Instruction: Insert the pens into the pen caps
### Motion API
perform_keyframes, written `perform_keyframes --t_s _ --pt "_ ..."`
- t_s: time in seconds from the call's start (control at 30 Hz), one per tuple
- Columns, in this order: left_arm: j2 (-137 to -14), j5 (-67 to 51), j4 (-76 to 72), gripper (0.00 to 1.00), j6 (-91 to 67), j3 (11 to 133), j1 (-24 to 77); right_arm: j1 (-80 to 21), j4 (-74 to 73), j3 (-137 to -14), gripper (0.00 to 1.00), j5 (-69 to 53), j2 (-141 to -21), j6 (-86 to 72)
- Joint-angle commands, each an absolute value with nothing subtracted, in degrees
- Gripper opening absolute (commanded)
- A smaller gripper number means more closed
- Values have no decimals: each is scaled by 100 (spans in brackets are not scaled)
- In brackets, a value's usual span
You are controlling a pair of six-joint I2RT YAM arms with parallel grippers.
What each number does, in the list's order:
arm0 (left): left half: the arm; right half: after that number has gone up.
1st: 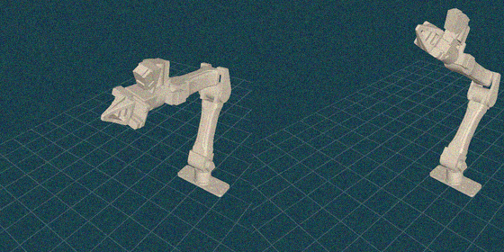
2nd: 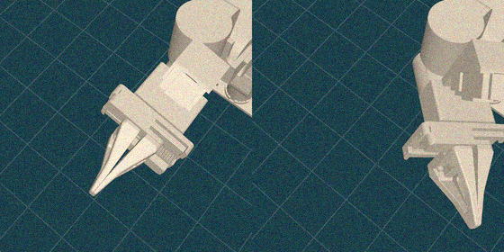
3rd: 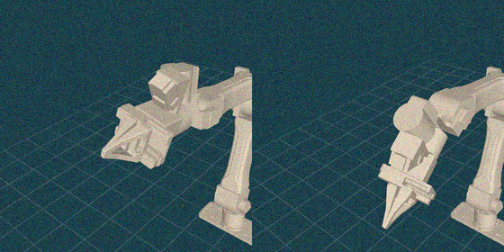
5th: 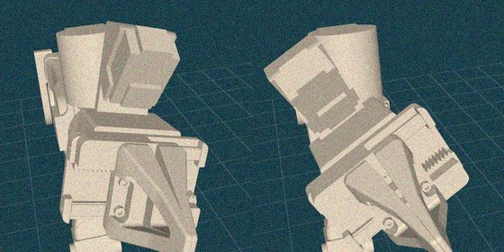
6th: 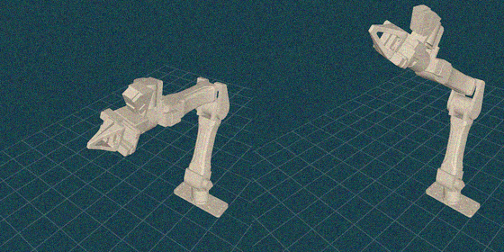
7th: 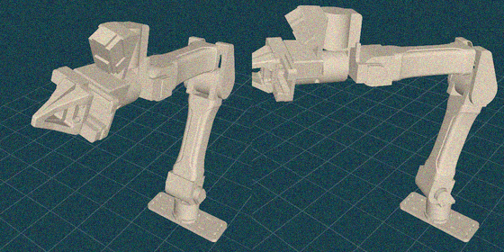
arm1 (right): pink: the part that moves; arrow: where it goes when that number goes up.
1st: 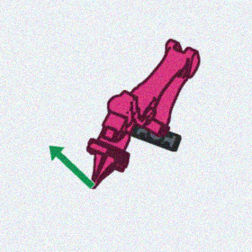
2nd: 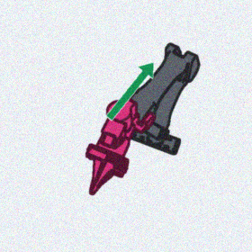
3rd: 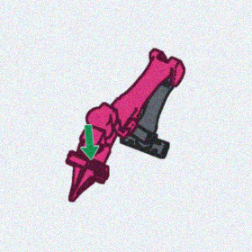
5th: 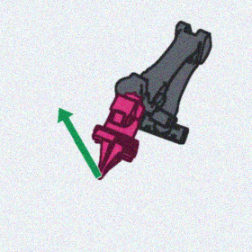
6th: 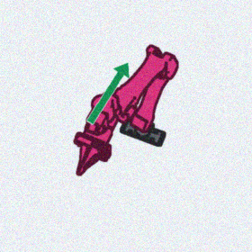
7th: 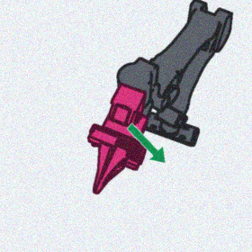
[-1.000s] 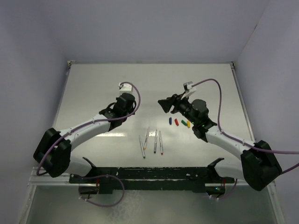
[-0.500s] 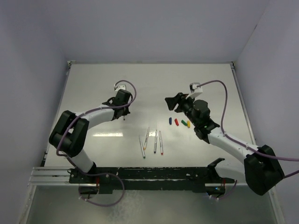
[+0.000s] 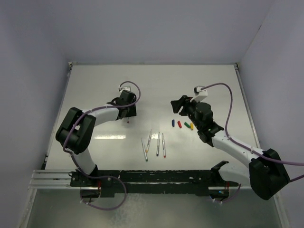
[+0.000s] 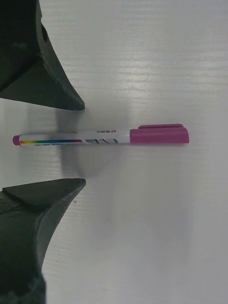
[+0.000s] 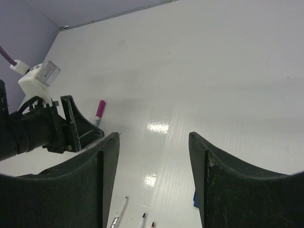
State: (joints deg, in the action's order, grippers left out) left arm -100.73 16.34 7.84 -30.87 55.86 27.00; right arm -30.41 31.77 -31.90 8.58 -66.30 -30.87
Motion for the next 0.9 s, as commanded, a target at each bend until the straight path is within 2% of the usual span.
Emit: perform_keyframes --t_s 0.0,0.3,0.53,0.67,0.87 --pt "-9946 1532 801 63 -3070 5769 2663 -3023 3101 -3190 63 1243 -6409 -2997" --pt "-8561 1407 1057 66 -3117 5087 2795 -3008 2086 -3133 64 2294 -5908 -3178" --pt "-8080 1729 1759 66 -3578 4472 4006 -2851 1069 -3171 64 2944 -5830 -3650" --pt "-7989 1453 1816 66 -3868 4207 4470 -2536 654 -3177 62 2957 -5932 -4013" --pt "-7860 1187 1706 66 -3863 3983 4604 -2274 751 -2942 60 2547 -5898 -4174"
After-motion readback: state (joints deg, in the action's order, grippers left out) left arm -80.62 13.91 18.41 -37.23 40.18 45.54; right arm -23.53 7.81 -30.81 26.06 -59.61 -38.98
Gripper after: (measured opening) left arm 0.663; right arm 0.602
